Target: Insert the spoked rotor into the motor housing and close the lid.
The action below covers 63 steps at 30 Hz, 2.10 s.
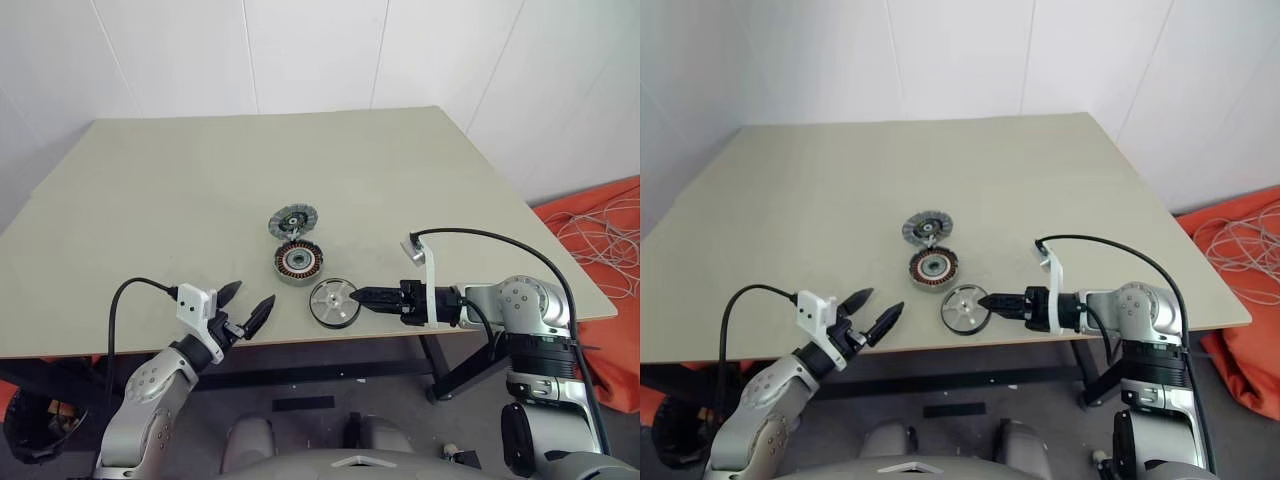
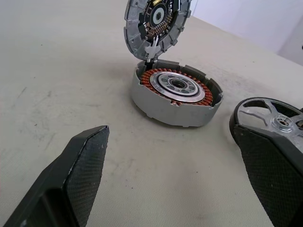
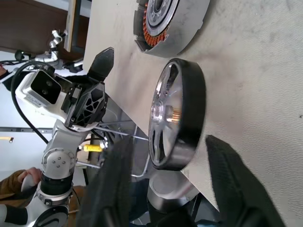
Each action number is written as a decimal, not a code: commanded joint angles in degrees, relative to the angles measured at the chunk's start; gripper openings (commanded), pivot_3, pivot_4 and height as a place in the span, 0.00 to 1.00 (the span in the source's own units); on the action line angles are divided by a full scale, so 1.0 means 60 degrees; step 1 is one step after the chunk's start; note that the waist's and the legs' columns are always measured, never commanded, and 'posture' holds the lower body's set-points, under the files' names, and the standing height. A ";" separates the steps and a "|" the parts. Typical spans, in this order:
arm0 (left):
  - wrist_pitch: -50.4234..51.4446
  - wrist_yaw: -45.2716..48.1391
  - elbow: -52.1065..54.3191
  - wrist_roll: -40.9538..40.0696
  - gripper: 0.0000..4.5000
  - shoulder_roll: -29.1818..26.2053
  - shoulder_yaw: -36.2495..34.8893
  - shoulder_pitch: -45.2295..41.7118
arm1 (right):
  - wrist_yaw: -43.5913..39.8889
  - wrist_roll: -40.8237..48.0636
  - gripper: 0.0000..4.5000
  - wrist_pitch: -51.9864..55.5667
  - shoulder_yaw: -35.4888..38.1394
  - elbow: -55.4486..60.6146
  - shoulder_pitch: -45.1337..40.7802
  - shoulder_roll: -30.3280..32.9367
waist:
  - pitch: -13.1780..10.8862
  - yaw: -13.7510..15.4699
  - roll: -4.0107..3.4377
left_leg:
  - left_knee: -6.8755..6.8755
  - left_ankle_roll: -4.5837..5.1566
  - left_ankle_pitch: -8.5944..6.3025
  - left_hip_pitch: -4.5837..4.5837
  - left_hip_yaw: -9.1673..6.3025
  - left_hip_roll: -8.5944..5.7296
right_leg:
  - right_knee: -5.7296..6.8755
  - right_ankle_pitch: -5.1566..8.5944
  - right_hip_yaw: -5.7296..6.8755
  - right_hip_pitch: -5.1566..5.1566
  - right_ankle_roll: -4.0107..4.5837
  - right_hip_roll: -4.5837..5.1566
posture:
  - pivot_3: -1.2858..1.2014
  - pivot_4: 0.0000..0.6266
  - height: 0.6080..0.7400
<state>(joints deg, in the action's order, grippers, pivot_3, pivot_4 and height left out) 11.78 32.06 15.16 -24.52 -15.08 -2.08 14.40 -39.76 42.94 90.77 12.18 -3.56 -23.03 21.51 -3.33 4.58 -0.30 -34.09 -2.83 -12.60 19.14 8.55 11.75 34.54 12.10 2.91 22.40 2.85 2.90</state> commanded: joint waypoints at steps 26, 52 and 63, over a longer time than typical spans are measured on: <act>-0.0369 0.0119 0.0146 -0.0018 1.00 0.0080 -0.0058 -0.0080 | 0.2878 0.2333 0.06 0.0288 0.2980 -0.1872 -0.2035 -0.1866 | 0.0001 -0.0031 -0.0009 | 0.0010 -0.0020 0.0011 0.0000 0.0002 0.0001 | 0.0003 0.0000 0.0001 0.0022 0.0001 -0.0001 | 0.52 0.00 1.00; -0.0126 0.0051 0.0337 -0.0073 1.00 0.0034 -0.0033 -0.0033 | 0.4133 0.1470 0.06 -0.1539 0.2716 -0.2115 -0.1767 -0.3687 | 0.0001 -0.0029 -0.0011 | 0.0150 -0.0118 0.0069 0.0007 0.0006 -0.0007 | 0.0000 0.0023 -0.0001 0.0068 0.0037 -0.0002 | 0.52 0.00 1.00; -0.0066 0.0096 0.0300 -0.0111 1.00 0.0018 -0.0050 -0.0036 | 0.4113 0.1568 0.06 -0.1604 0.2657 -0.2040 -0.1739 -0.3811 | 0.0001 -0.0031 -0.0011 | 0.0151 -0.0127 0.0075 0.0001 0.0007 -0.0007 | 0.0006 0.0024 -0.0001 0.0067 0.0037 -0.0002 | 0.52 0.00 1.00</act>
<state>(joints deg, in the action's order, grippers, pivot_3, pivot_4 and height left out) 11.71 32.24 15.19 -24.41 -14.68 -2.01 14.46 -14.69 50.67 81.27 28.41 -17.23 -32.81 -0.92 -3.32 4.40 -0.36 -33.19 -3.60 -12.15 19.15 8.59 11.71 34.58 12.24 2.90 22.81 3.08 2.89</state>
